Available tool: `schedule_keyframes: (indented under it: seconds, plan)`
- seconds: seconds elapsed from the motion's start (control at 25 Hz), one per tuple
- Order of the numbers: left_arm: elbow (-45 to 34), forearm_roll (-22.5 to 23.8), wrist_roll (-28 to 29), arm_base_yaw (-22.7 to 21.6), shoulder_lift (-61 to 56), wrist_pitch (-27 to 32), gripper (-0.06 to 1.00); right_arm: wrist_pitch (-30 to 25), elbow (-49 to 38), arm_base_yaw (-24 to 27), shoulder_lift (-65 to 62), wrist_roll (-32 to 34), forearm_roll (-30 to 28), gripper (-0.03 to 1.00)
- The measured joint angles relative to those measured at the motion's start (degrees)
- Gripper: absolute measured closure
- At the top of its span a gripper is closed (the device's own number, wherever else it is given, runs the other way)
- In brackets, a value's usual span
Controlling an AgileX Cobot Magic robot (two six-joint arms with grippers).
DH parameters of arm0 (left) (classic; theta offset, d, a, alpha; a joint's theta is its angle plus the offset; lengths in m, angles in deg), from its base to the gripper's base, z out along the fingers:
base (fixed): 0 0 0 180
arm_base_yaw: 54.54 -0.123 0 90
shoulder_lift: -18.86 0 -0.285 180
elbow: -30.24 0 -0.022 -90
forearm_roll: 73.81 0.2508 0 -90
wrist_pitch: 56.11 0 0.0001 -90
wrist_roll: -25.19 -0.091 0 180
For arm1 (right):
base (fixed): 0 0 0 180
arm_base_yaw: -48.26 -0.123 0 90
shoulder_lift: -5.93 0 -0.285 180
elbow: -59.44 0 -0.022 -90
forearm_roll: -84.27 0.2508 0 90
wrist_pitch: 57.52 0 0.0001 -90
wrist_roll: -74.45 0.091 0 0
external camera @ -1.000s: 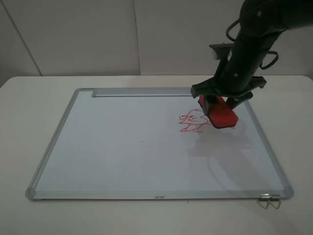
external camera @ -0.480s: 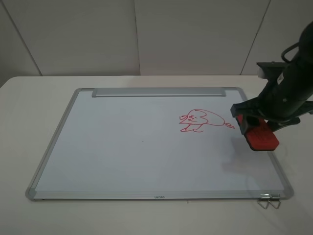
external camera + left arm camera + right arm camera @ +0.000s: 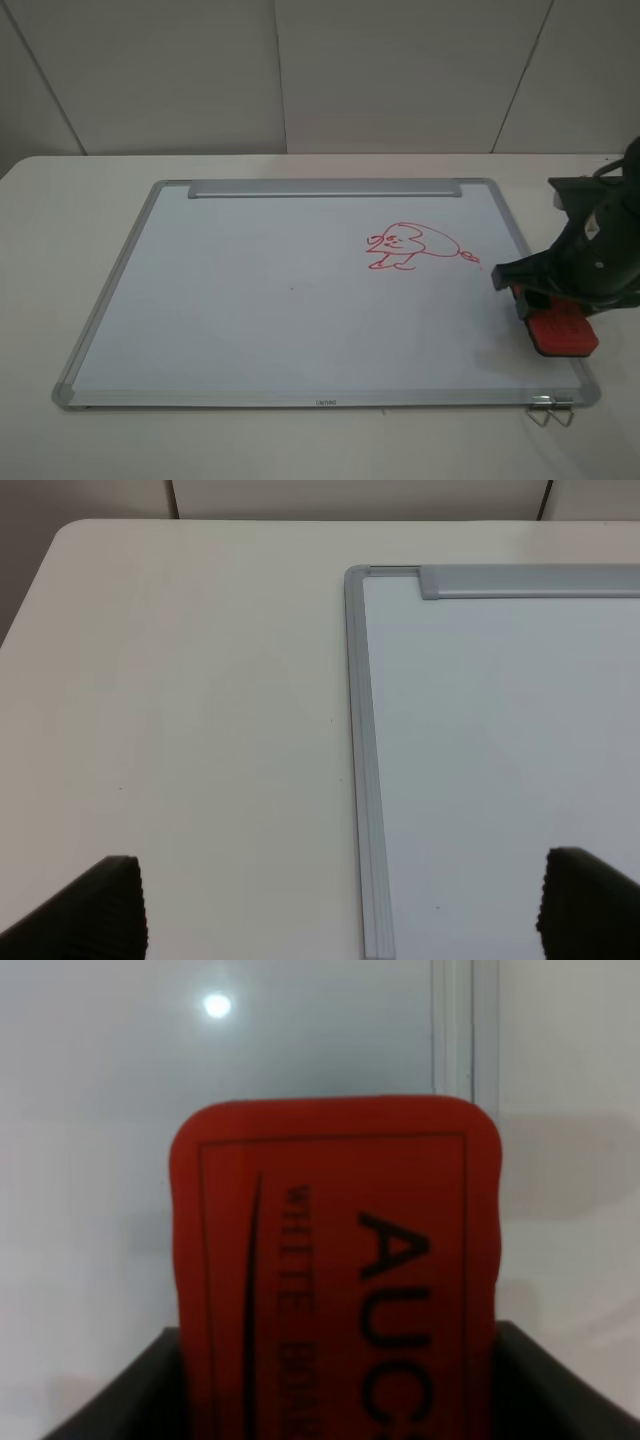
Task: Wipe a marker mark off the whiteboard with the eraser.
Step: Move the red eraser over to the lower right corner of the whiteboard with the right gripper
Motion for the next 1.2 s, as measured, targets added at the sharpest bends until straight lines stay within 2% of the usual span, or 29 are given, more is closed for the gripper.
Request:
schedule_keyframes:
  seconds: [0.08,0.28,0.48,0.96,1.2]
  plan:
    - [0.00,0.00,0.00,0.00,0.00,0.00,0.16,0.47,-0.89,-1.44,0.00,0.72,-2.01,0.48]
    - [0.00,0.00,0.00,0.00,0.00,0.00,0.16,3.17,-1.07,-4.56,0.00,2.63,-2.85,0.48]
    - [0.00,0.00,0.00,0.00,0.00,0.00,0.16,5.24,-1.07,-4.64,0.83,6.92,-3.91,0.48]
    - [0.00,0.00,0.00,0.00,0.00,0.00,0.16,12.02,-4.87,-4.64,3.37,7.50,-7.12,0.48]
    - [0.00,0.00,0.00,0.00,0.00,0.00,0.16,11.91,-4.92,-4.64,3.63,7.50,-7.32,0.45]
